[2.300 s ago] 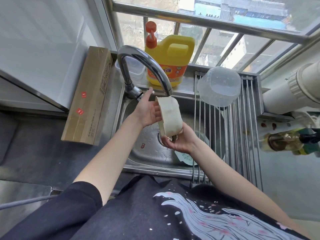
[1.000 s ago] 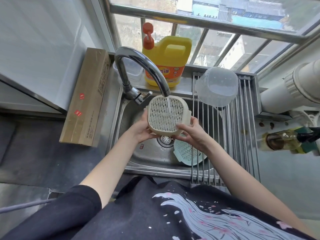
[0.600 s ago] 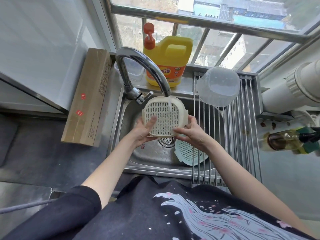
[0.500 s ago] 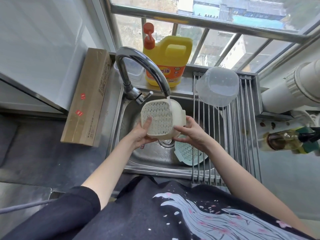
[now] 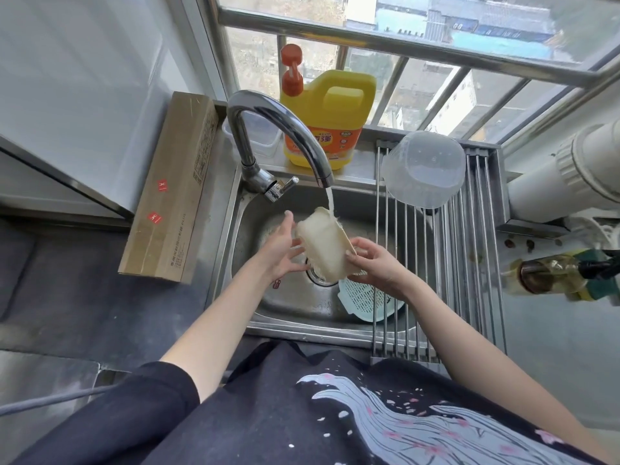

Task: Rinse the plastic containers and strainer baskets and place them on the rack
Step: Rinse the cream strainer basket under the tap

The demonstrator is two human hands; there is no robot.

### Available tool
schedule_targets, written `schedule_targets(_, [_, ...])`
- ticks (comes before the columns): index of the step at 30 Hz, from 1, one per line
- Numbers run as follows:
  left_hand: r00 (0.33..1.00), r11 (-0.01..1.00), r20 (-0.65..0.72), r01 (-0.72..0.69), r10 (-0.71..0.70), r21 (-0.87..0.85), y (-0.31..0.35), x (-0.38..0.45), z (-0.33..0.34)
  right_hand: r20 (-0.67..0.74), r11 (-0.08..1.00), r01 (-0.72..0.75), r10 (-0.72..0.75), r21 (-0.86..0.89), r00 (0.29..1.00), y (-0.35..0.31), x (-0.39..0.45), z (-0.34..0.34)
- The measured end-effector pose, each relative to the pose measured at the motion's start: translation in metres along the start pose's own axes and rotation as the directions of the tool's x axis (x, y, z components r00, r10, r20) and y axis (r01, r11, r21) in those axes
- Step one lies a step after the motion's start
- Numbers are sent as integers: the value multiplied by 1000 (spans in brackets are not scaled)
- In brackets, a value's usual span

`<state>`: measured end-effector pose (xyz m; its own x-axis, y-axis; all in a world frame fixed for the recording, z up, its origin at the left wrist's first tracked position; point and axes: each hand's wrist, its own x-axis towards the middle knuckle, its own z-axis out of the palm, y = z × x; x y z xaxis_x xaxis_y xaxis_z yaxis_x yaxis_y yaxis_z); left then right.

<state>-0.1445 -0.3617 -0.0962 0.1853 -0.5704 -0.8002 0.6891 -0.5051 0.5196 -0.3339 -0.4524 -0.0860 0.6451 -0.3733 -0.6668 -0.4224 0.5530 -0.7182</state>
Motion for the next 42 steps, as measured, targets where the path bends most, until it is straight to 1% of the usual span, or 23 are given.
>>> schedule_targets(2, [997, 996, -78, 1, 5, 85, -1, 2, -1, -51, 1000, 18, -17, 17, 999, 4, -1, 0])
schedule_targets(4, [993, 993, -118, 38, -25, 109, -3, 5, -7, -93, 999, 11, -8, 30, 996, 5, -2, 0])
schedule_targets(5, [993, 991, -109, 62, -50, 119, -4, 6, -11, -105, 999, -4, 9, 48, 994, 6, -2, 0])
schedule_targets(7, [995, 987, -46, 96, -91, 129, -5, 4, -14, -105, 993, -31, 43, 117, 994, 6, -4, 0])
schedule_targets(10, [993, 989, 59, 98, -105, 113, -4, -1, -16, -67, 980, -74, 88, 186, 994, 4, -9, 3])
schedule_targets(12, [994, 990, 76, 63, -73, 128, -3, -1, -18, -43, 966, -109, 122, 234, 992, 4, -12, 5])
schedule_targets(16, [995, 992, 92, 17, -29, 126, -2, -1, -20, -4, 937, -104, 112, 334, 994, 4, -16, 6])
schedule_targets(18, [991, 996, 131, -8, -4, 93, -2, 0, -18, -20, 919, -121, 138, 375, 990, 3, -15, 9])
schedule_targets(20, [987, 997, 159, -28, 16, 75, -4, 3, -16, -66, 899, -139, 182, 415, 981, -1, -12, 13])
schedule_targets(22, [991, 996, 129, -29, 18, 80, -4, 5, -16, -121, 872, -168, 249, 460, 961, -6, -10, 18])
schedule_targets(23, [994, 997, 107, -22, 14, 69, -4, 5, -16, -118, 844, -189, 283, 502, 952, -8, -8, 21])
schedule_targets(26, [998, 998, 45, 34, -31, -59, 4, 4, -14, -21, 729, -227, 315, 646, 949, -14, -5, 24])
schedule_targets(27, [998, 992, 21, 62, -60, -109, 6, 3, -14, 14, 671, -229, 310, 705, 951, -15, -4, 24])
schedule_targets(28, [996, 981, 2, 91, -92, -172, 8, 3, -14, 55, 586, -237, 312, 775, 949, -15, -2, 24])
schedule_targets(30, [987, 923, -6, 146, -158, -355, 9, 4, -16, 141, 403, -267, 314, 875, 939, -17, 2, 20])
schedule_targets(32, [979, 819, 21, 183, -205, -543, 6, 8, -19, 219, 311, -320, 318, 895, 922, -21, 7, 17])
schedule_targets(34, [965, 734, 42, 224, -257, -641, 5, 9, -21, 233, 264, -327, 331, 908, 914, -24, 11, 15])
schedule_targets(35, [962, 716, 32, 223, -270, -662, 6, 9, -21, 213, 252, -306, 337, 918, 917, -25, 13, 15])
schedule_targets(38, [961, 706, -9, 198, -278, -679, 9, 4, -15, 156, 245, -255, 360, 935, 920, -27, 15, 17])
schedule_targets(42, [959, 707, -30, 187, -283, -682, 14, 0, -12, 124, 250, -227, 369, 941, 921, -26, 15, 16])
